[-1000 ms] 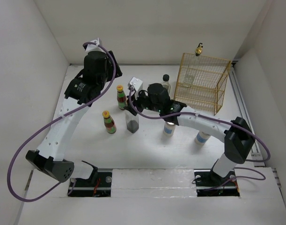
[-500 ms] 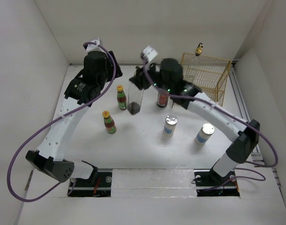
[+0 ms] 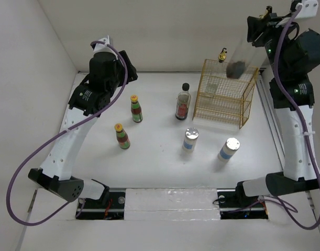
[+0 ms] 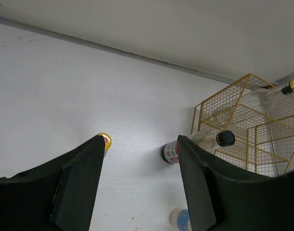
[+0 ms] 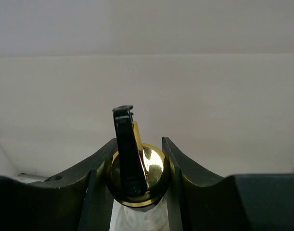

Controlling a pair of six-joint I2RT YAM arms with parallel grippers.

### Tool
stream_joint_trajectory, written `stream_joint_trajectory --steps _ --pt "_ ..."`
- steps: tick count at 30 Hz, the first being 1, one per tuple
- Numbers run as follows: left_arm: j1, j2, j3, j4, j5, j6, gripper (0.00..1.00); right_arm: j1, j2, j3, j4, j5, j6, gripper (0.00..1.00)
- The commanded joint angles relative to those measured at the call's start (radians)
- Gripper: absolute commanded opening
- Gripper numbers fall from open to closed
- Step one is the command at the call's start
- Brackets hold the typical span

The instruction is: Organize the condiment bottles

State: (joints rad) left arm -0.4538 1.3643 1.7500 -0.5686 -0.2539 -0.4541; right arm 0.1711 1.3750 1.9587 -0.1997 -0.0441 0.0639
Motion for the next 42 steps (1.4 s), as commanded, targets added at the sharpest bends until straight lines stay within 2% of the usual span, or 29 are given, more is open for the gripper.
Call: stream_joint_trajectory --steps 1,6,9,29,36,42 --pt "0.001 -0.013 0.003 0.029 0.015 0.003 0.58 -0.068 0.067 0.026 -0.015 0.012 0.028 0.00" --pt "0.001 -0.004 -0.006 0.038 0.024 0.003 0.58 -0.188 0.156 0.080 -0.026 0.021 0.028 0.00" --pt "0.001 -0.004 -0.020 0.038 0.035 0.003 0.58 -0.208 0.199 0.089 -0.017 0.039 0.028 0.00" --pt "0.001 0.015 -0.030 0.047 0.044 -0.006 0.58 -0.217 0.383 0.284 0.014 0.078 0.028 0.00" --pt "0.001 0.024 -0.030 0.047 0.044 -0.006 0.58 -0.217 0.461 0.293 0.065 0.049 0.019 0.00" --pt "0.001 0.024 -0.030 0.047 0.044 -0.006 0.58 -0.217 0.524 0.367 0.075 0.026 0.019 0.00"
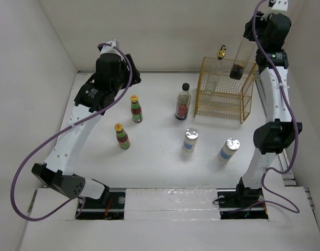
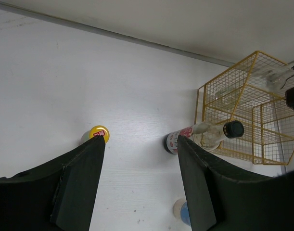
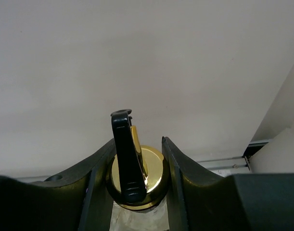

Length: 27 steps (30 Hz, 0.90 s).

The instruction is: Organize the condiment bottles

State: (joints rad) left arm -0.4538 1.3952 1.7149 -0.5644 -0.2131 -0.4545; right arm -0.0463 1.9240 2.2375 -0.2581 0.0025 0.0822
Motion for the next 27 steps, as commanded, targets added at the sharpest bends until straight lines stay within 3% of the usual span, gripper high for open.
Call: stream_joint_trajectory --steps 1,16,20,27 --pt "0.001 -0.007 0.005 0.043 0.003 -0.006 0.58 0.000 -0.025 0.103 0.134 -0.021 0.001 0.00" --pt "0.001 0.011 0.023 0.043 -0.006 -0.006 0.58 0.010 0.056 0.169 0.169 -0.059 0.001 0.00" --pt "0.001 0.011 0.003 0.043 -0.006 -0.006 0.58 0.019 -0.006 -0.036 0.247 -0.094 0.001 0.00" --pt "0.001 0.011 0.003 0.043 -0.006 -0.015 0.58 0.037 -0.059 -0.226 0.293 -0.105 0.001 0.00"
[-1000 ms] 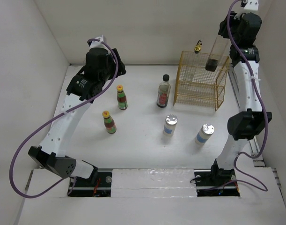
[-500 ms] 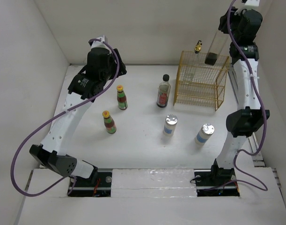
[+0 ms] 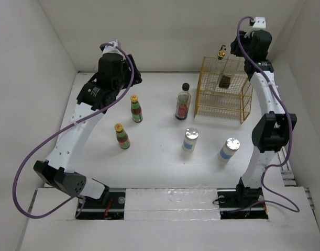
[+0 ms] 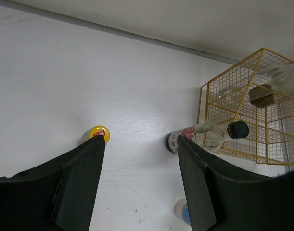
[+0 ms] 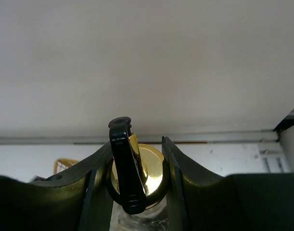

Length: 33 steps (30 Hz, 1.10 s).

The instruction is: Organize the condiment bottles

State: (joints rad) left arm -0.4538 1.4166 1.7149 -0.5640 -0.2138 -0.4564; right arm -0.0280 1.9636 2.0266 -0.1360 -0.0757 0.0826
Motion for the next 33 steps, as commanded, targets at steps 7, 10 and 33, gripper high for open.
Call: stream_joint_trajectory --steps 7,10,33 --pt "0.001 -0.010 -0.017 0.052 0.004 -0.013 0.58 0.049 -0.143 -0.195 0.190 -0.018 -0.009 0.00" --pt "0.001 -0.019 -0.026 0.052 0.004 -0.013 0.58 0.059 -0.154 -0.247 0.190 -0.018 -0.009 0.00" --pt "0.001 -0.038 -0.035 0.061 0.013 -0.013 0.58 0.065 -0.416 -0.302 0.032 0.048 -0.018 0.80"
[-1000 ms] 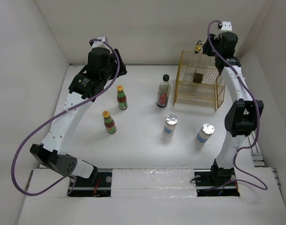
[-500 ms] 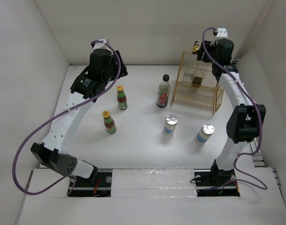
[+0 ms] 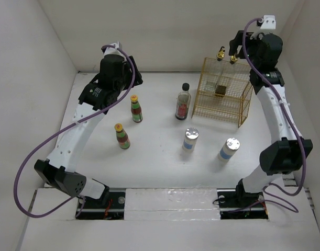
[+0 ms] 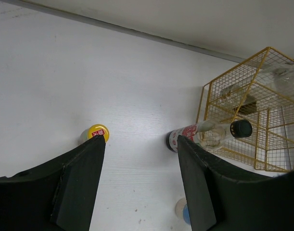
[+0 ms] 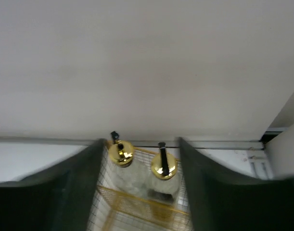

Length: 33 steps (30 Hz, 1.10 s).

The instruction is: Organize the condiment bottles

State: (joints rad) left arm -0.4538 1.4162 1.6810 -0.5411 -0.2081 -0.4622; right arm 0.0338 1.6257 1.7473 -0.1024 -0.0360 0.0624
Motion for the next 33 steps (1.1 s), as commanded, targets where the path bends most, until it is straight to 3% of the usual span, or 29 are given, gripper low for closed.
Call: stream_joint_trajectory --steps 1,2,3,4,5,7,9,10,13,17,24,30,33 --pt "0.001 -0.037 -0.001 0.038 0.007 -0.007 0.58 0.018 -0.123 -0.073 -0.002 0.008 0.002 0.56" --pt "0.001 -0.037 0.008 0.038 0.007 -0.007 0.58 0.029 -0.124 -0.074 -0.002 -0.002 0.002 0.56" --pt "0.001 -0.037 0.008 0.038 0.007 -0.007 0.58 0.043 -0.166 -0.122 -0.016 -0.016 0.002 0.19" --pt "0.001 -0.037 0.008 0.038 0.007 -0.007 0.58 0.060 -0.185 -0.147 -0.025 -0.048 0.002 0.09" --pt "0.001 -0.037 0.017 0.038 0.007 -0.007 0.58 0.107 -0.202 -0.169 -0.049 -0.064 -0.015 0.02" --pt "0.001 -0.037 0.017 0.038 -0.003 -0.007 0.58 0.164 -0.240 -0.233 -0.080 -0.123 -0.065 0.00" --pt "0.001 -0.037 0.017 0.038 -0.004 -0.007 0.58 0.259 -0.260 -0.278 -0.123 -0.157 -0.090 0.15" --pt "0.001 -0.037 0.017 0.038 -0.016 -0.007 0.58 0.287 -0.270 -0.319 -0.132 -0.185 -0.101 0.42" --pt "0.001 -0.037 0.017 0.038 -0.016 0.002 0.58 0.383 -0.270 -0.403 -0.122 -0.217 -0.110 0.76" --pt "0.001 -0.037 0.008 0.038 0.007 0.002 0.58 0.420 -0.221 -0.419 -0.083 -0.208 -0.110 0.91" --pt "0.001 -0.057 -0.017 0.038 0.016 0.002 0.58 0.399 -0.038 -0.293 -0.082 -0.151 -0.140 0.93" --pt "0.001 -0.075 -0.027 0.038 0.016 0.002 0.58 0.399 0.068 -0.238 -0.046 -0.139 -0.150 0.79" --pt "0.001 -0.076 -0.038 0.038 0.016 0.002 0.58 0.409 0.089 -0.247 0.019 -0.113 -0.127 0.64"
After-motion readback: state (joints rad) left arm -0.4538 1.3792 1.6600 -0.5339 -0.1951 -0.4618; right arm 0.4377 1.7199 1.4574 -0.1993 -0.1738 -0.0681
